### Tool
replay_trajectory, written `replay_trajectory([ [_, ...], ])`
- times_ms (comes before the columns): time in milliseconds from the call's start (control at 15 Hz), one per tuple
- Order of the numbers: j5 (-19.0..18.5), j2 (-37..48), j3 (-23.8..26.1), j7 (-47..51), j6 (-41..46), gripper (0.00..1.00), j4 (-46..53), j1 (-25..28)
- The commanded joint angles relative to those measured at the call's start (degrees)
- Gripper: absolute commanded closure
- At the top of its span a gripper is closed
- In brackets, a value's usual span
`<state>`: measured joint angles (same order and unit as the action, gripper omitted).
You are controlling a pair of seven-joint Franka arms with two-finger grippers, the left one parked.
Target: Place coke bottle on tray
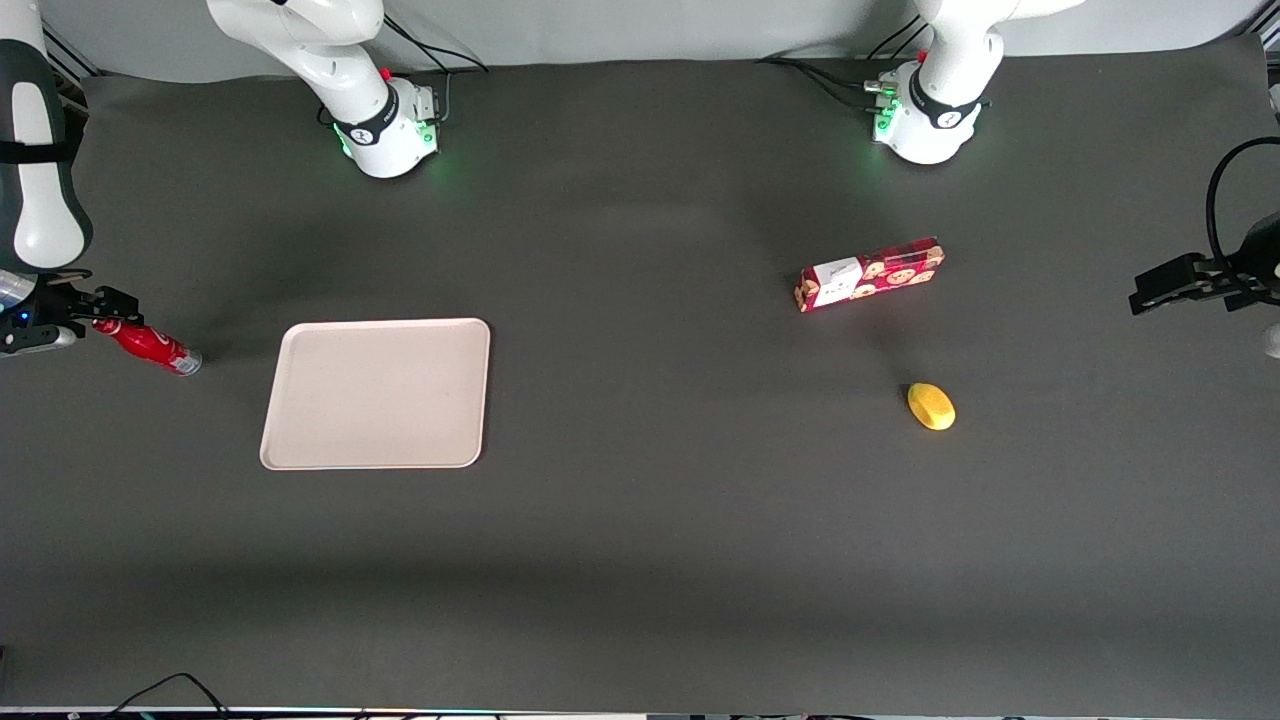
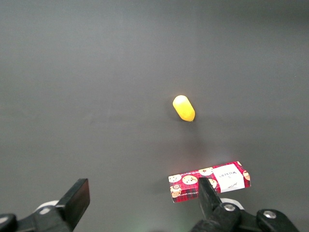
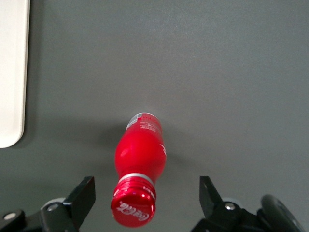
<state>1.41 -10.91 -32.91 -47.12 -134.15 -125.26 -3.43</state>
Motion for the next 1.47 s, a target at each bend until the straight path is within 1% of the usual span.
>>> replay_trajectory([
  [0,2.5,-0.2,-0.2,-3.6,-0.9,0.40,0.0,-0.1],
  [67,2.7,-0.2,-0.2,-3.8,-0.8,0.56,0.0,-0.1],
  [133,2.7,-0.2,-0.2,-3.9,-0.8,0.69,0.2,0.0],
  [333,2.7,0.0,-0.2,-3.9,-0.6,0.99,0.5,0.1],
  [467,2.7,0.4,-0.2,-3.9,-0.5,1.00,0.5,0.2],
  [667,2.7,1.7,-0.3,-3.8,2.1,1.00,1.7,0.5],
  [800,2.6,2.8,-0.3,-3.9,9.3,1.00,5.9,0.7],
  [1000,2.5,3.4,0.0,-3.0,21.7,1.00,16.0,1.4],
  [1267,2.0,3.6,0.7,-2.4,33.7,1.00,28.6,2.5],
  [1400,1.7,3.6,2.6,-0.5,40.2,1.00,34.7,2.6],
])
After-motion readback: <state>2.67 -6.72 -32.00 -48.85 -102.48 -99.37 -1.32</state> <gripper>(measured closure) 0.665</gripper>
